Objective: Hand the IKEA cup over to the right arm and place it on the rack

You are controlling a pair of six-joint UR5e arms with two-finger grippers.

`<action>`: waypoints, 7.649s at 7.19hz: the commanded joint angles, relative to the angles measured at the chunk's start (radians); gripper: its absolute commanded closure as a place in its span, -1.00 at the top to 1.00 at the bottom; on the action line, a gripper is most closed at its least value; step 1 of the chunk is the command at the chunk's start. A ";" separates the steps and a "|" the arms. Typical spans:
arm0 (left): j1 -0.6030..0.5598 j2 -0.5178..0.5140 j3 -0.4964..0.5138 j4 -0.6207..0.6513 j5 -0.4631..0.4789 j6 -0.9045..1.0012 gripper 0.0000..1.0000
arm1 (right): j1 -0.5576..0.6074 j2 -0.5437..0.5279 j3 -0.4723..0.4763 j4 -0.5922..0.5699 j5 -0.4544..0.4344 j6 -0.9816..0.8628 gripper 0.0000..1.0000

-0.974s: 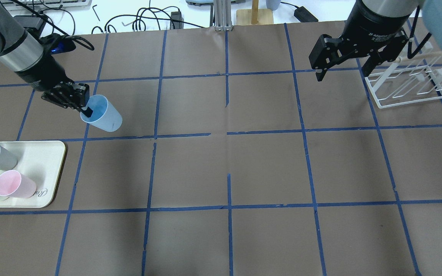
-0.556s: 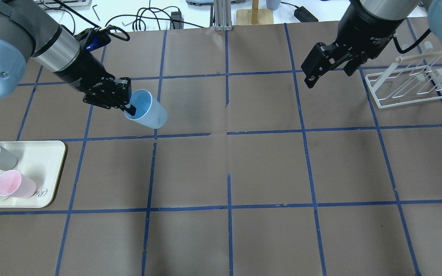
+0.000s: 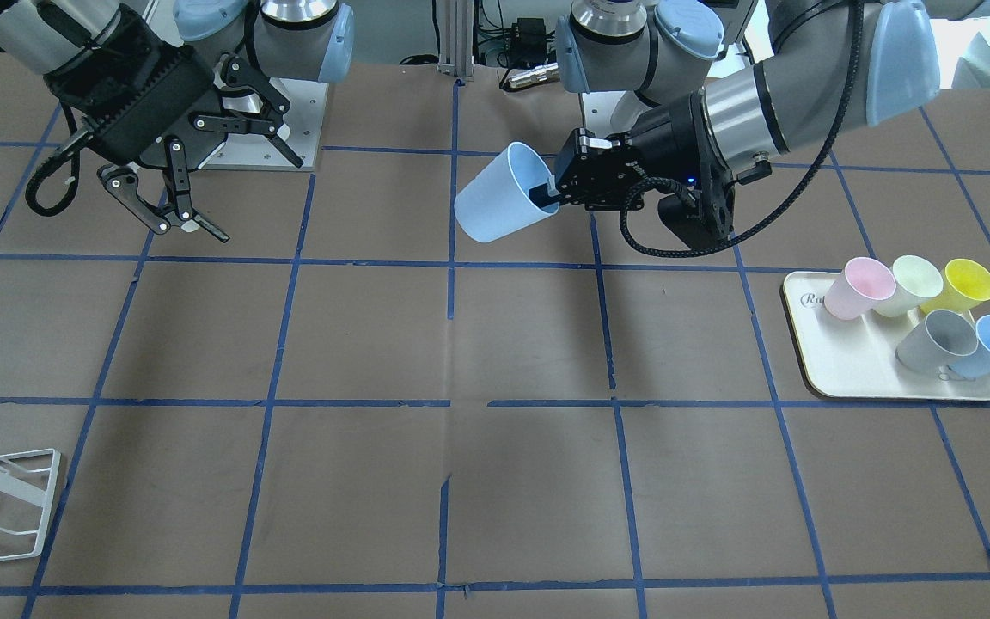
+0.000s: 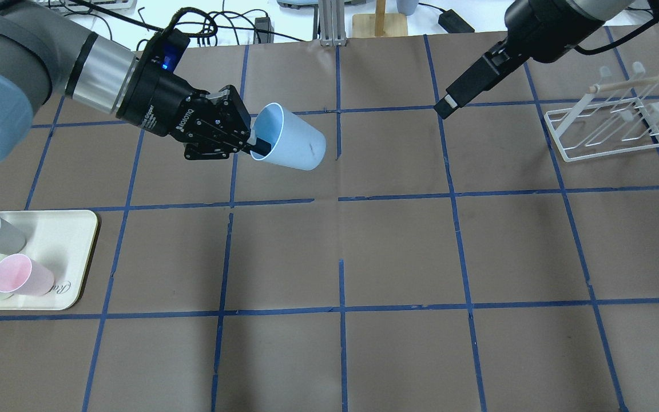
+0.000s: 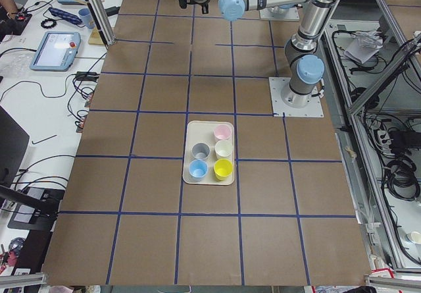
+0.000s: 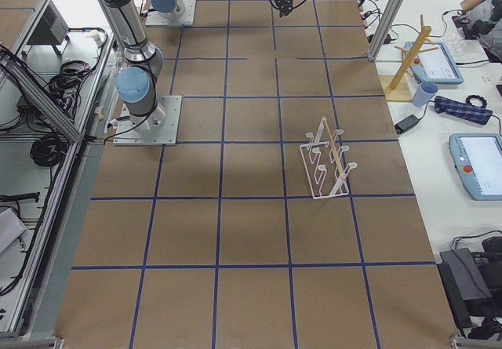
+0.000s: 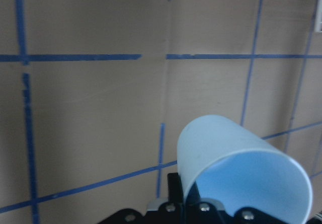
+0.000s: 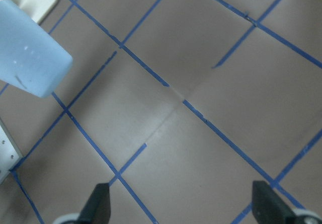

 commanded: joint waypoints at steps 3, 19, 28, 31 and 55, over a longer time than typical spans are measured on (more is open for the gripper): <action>0.053 0.029 -0.289 -0.001 -0.573 0.029 -1.00 | -0.080 -0.006 0.014 0.206 0.307 -0.443 1.00; -0.059 0.032 -0.322 0.050 -0.734 -0.011 -1.00 | -0.019 0.035 0.032 0.377 0.580 -0.820 1.00; -0.088 0.034 -0.321 0.058 -0.737 -0.011 -1.00 | 0.019 0.038 0.095 0.366 0.594 -0.804 1.00; -0.088 0.034 -0.321 0.058 -0.735 -0.011 -1.00 | 0.018 0.038 0.097 0.376 0.591 -0.805 -0.05; -0.055 0.028 -0.008 0.288 0.935 -0.181 1.00 | -0.337 0.228 -0.029 -0.193 -0.845 -0.635 -0.53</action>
